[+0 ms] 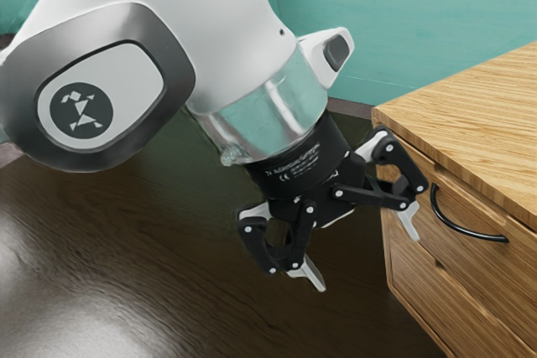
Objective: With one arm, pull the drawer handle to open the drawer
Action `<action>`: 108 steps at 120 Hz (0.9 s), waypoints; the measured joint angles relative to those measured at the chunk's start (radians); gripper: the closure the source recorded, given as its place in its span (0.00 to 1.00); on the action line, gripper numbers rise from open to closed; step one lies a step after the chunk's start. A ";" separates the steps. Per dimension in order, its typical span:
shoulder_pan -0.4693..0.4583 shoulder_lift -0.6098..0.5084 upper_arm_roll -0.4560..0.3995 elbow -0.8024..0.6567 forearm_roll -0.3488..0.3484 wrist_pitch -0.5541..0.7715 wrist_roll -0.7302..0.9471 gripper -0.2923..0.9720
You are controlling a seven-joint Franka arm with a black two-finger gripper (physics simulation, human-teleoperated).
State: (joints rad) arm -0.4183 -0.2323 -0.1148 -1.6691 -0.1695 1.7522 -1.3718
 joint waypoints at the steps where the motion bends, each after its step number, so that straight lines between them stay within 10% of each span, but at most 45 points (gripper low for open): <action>1: 0.000 0.006 0.000 0.002 0.000 0.004 -0.001 0.23; 108: 0.000 0.098 0.047 0.013 0.041 0.173 -0.097 0.23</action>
State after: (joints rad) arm -0.4178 -0.1344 -0.0676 -1.6558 -0.1281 1.9251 -1.4693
